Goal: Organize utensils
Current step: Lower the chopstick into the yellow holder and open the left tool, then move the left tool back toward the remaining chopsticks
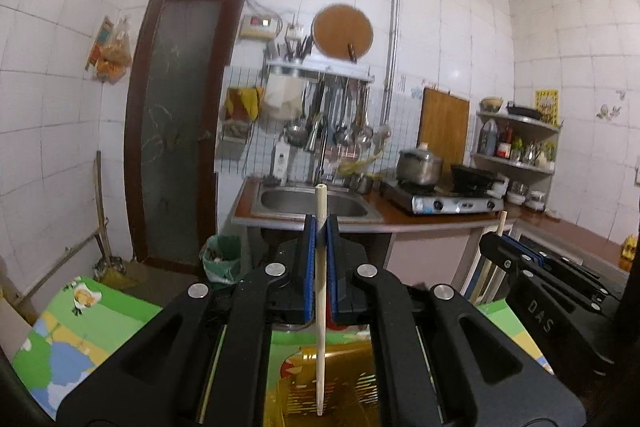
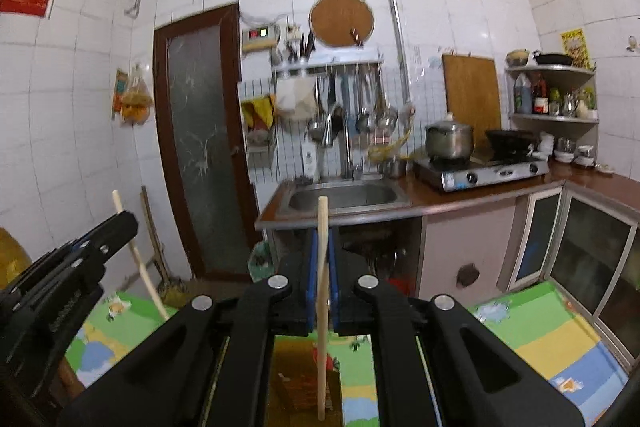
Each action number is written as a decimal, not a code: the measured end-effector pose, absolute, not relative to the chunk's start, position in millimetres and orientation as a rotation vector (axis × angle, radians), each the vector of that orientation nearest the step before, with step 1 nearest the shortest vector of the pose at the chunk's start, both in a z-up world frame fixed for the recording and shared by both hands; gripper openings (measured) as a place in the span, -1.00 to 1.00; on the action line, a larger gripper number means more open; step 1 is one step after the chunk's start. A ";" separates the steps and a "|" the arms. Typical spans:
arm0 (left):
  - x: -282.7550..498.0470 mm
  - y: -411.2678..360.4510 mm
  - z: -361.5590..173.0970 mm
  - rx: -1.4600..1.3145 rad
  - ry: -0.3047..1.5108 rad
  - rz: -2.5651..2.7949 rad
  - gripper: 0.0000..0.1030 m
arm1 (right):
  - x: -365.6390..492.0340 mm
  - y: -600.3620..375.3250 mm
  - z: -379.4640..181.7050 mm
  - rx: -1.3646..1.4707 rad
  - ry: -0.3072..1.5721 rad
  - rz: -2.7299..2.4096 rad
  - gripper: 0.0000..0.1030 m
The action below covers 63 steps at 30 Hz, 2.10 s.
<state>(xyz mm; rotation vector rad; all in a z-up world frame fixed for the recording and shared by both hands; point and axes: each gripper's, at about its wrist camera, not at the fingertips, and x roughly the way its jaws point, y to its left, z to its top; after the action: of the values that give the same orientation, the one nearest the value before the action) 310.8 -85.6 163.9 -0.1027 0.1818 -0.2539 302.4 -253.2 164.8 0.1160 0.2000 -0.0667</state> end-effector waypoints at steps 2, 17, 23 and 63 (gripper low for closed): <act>319.3 -86.2 151.0 -0.097 0.203 -0.247 -0.92 | 310.0 -253.6 146.3 0.114 0.237 -0.056 -0.89; 313.4 -58.1 120.5 -0.101 0.359 -0.187 -0.04 | 304.7 -257.8 114.5 0.062 0.369 -0.097 -0.46; 259.7 -23.1 150.6 -0.101 0.335 -0.155 0.68 | 252.9 -267.9 147.0 0.071 0.310 -0.156 0.37; 199.3 13.2 -38.8 -0.057 0.866 -0.106 0.89 | 159.3 -242.5 -38.8 -0.004 0.739 -0.254 0.83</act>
<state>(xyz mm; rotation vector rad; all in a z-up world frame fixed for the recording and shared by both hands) 199.3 13.2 -38.8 -0.0566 0.8661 -0.1064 159.3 -242.5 -38.8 -0.0040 0.7390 -0.2544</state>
